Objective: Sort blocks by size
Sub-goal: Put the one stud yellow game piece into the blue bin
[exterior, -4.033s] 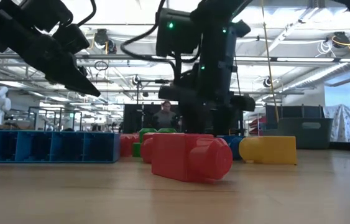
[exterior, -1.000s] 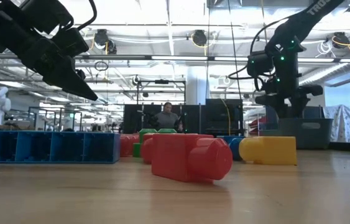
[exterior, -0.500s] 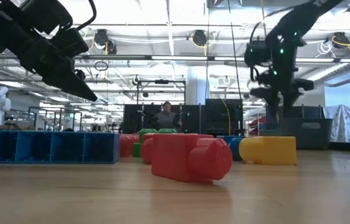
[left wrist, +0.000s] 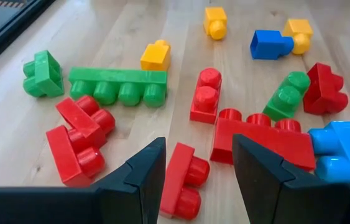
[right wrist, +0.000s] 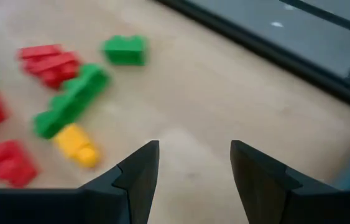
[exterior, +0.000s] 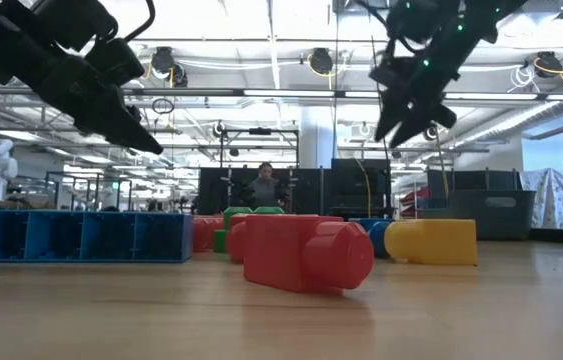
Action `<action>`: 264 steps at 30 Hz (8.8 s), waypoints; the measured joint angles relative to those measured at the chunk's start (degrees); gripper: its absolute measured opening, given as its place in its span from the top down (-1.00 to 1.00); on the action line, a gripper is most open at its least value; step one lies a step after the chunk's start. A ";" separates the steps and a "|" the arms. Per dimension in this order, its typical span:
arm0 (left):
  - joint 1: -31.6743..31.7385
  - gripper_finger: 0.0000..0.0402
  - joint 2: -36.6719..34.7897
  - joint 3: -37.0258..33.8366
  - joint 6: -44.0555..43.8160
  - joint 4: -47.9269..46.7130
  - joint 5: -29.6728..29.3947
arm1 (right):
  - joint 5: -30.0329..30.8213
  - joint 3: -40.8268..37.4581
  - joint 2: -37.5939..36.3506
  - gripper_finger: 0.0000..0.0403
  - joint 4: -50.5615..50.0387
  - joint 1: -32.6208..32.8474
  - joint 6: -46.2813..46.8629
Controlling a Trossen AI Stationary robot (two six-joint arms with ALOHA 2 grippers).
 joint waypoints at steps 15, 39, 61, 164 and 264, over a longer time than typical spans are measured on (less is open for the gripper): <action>0.00 0.17 -0.01 0.01 -0.06 1.96 0.01 | -0.04 0.00 9.44 0.08 17.87 25.23 13.17; 0.00 0.17 0.00 0.00 -1.16 7.46 0.04 | 2.49 25.80 33.72 0.08 0.71 47.74 16.72; -6.81 0.17 4.12 0.01 -3.13 6.72 1.54 | 2.21 27.24 36.16 0.08 -25.46 46.45 2.18; -9.75 0.17 13.94 0.00 -2.51 11.46 -6.18 | 7.73 -7.89 0.28 0.23 -14.85 -23.38 3.19; -8.46 0.17 13.92 0.01 5.91 16.35 -13.94 | -11.77 -3.87 11.37 0.42 4.48 9.24 -18.69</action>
